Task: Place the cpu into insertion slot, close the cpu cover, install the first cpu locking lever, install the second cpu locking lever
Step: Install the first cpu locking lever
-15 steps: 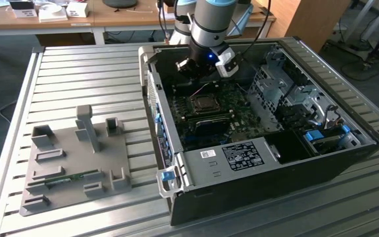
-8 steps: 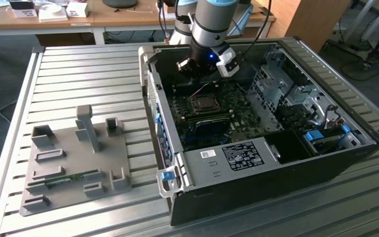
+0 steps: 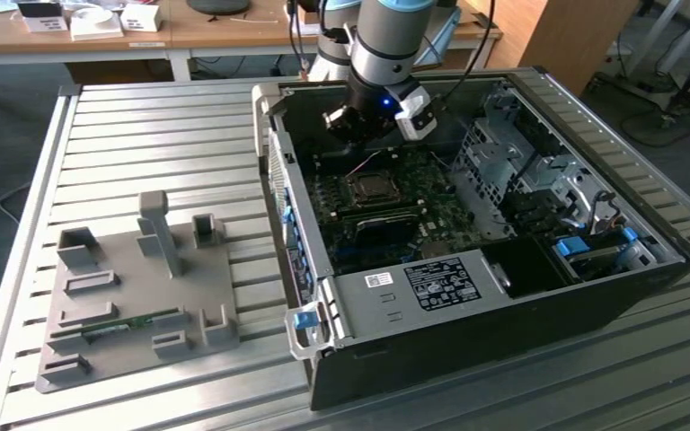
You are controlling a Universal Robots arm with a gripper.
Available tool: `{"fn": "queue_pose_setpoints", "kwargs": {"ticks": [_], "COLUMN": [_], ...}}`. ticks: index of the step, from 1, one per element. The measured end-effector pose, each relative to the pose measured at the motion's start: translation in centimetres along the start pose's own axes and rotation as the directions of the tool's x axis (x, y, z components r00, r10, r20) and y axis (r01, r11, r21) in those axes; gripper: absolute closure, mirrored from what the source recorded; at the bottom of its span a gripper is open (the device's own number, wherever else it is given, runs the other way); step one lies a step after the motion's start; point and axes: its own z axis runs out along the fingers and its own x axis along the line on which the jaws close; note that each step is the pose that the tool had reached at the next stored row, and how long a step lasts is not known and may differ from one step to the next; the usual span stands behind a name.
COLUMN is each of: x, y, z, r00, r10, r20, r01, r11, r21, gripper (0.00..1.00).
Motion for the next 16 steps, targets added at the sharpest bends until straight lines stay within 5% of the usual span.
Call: {"fn": "queue_pose_setpoints", "kwargs": {"ticks": [16], "x": [-0.40], "y": [-0.06], "z": [0.17], "r00": [1.0000], "r10": [0.000], "r20": [0.0000], "r01": [0.000], "r11": [1.0000], "r21": [0.0001], "gripper": [0.89]}}
